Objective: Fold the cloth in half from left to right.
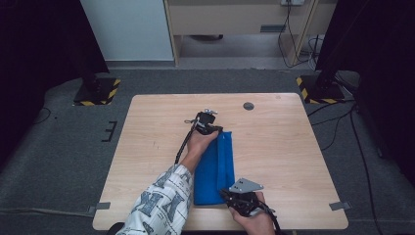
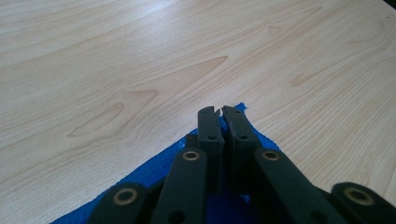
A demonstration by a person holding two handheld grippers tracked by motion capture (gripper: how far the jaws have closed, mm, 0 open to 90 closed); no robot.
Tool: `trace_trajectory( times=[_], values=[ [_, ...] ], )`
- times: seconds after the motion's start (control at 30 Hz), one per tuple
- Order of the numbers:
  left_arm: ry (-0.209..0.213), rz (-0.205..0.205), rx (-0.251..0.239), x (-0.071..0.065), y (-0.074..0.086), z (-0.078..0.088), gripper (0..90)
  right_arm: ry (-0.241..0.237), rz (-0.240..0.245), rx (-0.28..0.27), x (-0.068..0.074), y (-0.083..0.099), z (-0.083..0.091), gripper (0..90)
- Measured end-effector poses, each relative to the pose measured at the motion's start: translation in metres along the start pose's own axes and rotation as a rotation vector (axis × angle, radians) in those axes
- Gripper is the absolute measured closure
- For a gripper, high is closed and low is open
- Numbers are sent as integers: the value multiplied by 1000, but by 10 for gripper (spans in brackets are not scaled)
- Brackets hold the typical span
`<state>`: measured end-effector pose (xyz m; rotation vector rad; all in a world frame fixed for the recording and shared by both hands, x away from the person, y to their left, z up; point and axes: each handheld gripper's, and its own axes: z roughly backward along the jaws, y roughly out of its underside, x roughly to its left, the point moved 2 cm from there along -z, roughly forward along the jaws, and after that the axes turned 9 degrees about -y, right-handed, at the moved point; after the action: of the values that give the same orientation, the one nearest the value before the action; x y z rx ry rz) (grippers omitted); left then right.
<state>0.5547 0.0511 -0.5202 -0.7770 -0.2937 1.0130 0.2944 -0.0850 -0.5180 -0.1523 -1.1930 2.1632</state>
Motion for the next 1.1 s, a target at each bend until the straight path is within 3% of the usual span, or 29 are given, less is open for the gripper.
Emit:
trace_trajectory(
  times=[0.37,0.63,0.87,1.1],
  values=[
    [8,-7,3,-8,-3,-2,883,-2,-13,-25,-1,-1,8,852],
    [9,-8,14,-14,0,-12,866,-5,-22,0,-2,5,3,847],
    [7,-18,16,-17,1,-14,831,10,-48,24,-7,10,6,730],
    [10,-15,13,-21,0,-15,832,17,-60,24,-10,13,10,719]
  ],
)
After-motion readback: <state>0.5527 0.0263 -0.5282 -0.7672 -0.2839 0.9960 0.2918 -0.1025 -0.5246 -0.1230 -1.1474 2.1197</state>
